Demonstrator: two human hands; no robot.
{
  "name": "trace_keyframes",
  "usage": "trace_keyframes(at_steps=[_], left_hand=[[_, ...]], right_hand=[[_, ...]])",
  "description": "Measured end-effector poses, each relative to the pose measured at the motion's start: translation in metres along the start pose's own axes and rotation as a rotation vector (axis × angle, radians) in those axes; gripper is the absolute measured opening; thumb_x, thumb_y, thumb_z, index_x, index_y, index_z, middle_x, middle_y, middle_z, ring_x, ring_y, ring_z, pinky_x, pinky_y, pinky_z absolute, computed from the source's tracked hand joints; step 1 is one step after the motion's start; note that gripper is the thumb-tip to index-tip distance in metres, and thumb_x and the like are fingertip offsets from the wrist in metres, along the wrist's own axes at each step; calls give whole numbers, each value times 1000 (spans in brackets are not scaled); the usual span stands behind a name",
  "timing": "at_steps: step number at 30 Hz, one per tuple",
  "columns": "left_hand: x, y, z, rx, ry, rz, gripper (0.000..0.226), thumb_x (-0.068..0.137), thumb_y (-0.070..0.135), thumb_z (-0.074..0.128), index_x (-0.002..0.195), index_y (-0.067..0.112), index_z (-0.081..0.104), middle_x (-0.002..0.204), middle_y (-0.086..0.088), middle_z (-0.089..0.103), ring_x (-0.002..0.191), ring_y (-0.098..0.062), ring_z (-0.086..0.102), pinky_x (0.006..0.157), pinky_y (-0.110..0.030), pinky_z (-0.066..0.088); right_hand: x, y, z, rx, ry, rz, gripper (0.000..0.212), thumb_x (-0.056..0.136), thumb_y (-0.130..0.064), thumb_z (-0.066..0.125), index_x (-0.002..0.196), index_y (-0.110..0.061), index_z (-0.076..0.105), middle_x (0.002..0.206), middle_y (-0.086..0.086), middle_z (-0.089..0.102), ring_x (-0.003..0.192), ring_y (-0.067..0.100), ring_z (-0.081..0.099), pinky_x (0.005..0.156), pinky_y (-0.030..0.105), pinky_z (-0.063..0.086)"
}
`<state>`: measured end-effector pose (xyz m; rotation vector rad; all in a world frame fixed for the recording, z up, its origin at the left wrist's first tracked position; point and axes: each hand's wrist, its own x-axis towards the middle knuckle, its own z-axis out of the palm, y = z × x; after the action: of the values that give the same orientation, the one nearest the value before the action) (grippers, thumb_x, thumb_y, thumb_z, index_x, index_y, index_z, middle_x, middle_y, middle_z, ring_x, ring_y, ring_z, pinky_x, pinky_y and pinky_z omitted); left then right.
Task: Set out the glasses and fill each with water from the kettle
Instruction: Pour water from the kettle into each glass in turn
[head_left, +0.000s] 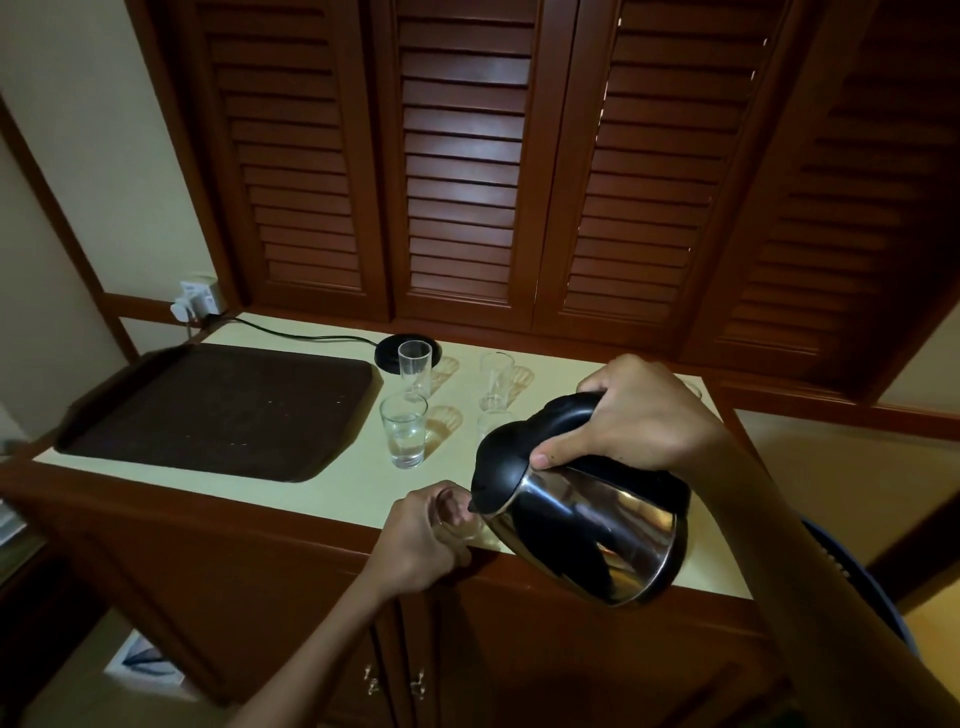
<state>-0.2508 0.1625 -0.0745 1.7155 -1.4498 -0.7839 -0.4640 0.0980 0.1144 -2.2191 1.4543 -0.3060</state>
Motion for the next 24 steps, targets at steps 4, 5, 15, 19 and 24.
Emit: trace_keyframes(at_steps=[4,5,15,19,24], left_hand=[[-1,0,1,-16,-29,7,40,66,-4,82,80,30,68,74,16,74,66,4,68,55,-10,48],[-2,-1,1,-21,-32,6,37,66,-3,82,83,27,69,75,12,75,66,3,68,55,-12,49],[-5,-5,1,-51,-65,33,36,65,-1,80,88,24,69,77,11,73,66,1,65,56,-13,45],[-7,-6,0,-82,-83,30,34,65,-2,80,85,22,69,72,16,73,63,3,65,55,-13,46],[-6,-12,1,-88,-76,19,40,63,-6,79,84,26,69,78,8,73,69,-8,68,57,-25,52]], right_hand=[[0,-2,2,-21,-8,8,57,41,-67,93,69,-19,79,72,-4,77,75,18,74,66,36,58],[0,-3,2,-22,-12,9,55,42,-66,94,69,-20,79,71,-4,77,74,17,73,65,35,57],[-1,-10,5,-36,-16,13,61,38,-66,94,78,-21,81,78,-10,77,82,17,73,62,29,51],[-2,-13,5,-60,-12,5,61,39,-66,94,79,-22,83,80,-9,79,86,16,72,76,37,62],[-1,-15,5,-61,-20,11,61,38,-66,92,80,-23,82,82,-8,79,85,15,72,78,38,63]])
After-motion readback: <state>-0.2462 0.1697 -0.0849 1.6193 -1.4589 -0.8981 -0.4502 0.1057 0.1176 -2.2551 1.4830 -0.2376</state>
